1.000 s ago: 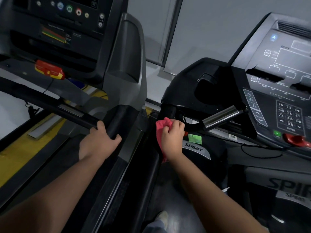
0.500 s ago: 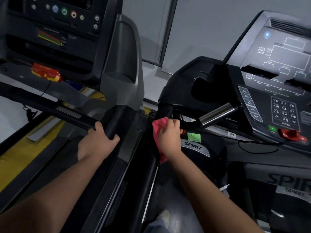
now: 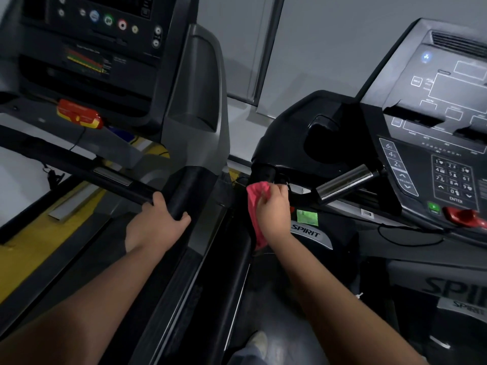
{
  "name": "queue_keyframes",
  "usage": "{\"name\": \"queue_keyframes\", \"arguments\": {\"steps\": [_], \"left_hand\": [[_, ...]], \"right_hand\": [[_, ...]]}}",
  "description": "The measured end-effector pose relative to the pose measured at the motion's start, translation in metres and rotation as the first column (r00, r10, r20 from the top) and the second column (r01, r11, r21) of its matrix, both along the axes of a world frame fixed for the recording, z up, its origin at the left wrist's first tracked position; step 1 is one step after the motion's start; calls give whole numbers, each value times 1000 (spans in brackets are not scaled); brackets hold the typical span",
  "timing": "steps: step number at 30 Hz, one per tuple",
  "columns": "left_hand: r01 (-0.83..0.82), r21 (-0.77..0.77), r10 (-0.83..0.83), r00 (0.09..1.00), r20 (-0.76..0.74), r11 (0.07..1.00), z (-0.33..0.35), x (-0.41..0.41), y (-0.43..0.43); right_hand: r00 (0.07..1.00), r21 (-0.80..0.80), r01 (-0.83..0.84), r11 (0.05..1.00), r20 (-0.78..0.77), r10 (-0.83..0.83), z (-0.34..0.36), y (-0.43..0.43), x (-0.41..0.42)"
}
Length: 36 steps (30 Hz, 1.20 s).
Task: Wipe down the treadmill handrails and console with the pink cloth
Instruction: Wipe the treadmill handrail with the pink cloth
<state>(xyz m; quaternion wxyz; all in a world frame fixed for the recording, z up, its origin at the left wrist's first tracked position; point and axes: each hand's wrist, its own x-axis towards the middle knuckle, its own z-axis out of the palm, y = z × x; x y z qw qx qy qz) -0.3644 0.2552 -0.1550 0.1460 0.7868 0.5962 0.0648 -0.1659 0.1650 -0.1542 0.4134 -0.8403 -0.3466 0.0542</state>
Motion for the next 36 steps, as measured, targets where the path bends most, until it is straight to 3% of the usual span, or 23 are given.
{"name": "queue_keyframes", "arguments": {"steps": [4,11,18,27,31,36], "left_hand": [[2,8,-2,1000,-6,1000,0,-1,0],[1,10,-1,1000,7,1000,-2,-1,1],[-3,5,3,1000,5,1000,0,0,1],[-5,4,5,1000,3,1000,0,0,0],[-9,2,9,1000,17,1000,1,0,-1],[-7,-1,7,1000,20,1000,2,0,0]], "right_hand": [[999,23,51,998,-8,-51,13,14,7],[1000,-60,2,998,-1,-2,-1,-4,5],[999,-122,48,991,14,-47,21,34,19],[984,-176,-29,984,168,59,6,12,16],[989,-168,23,985,146,2,15,32,20],[973,-222,56,973,232,-3,8,29,13]]}}
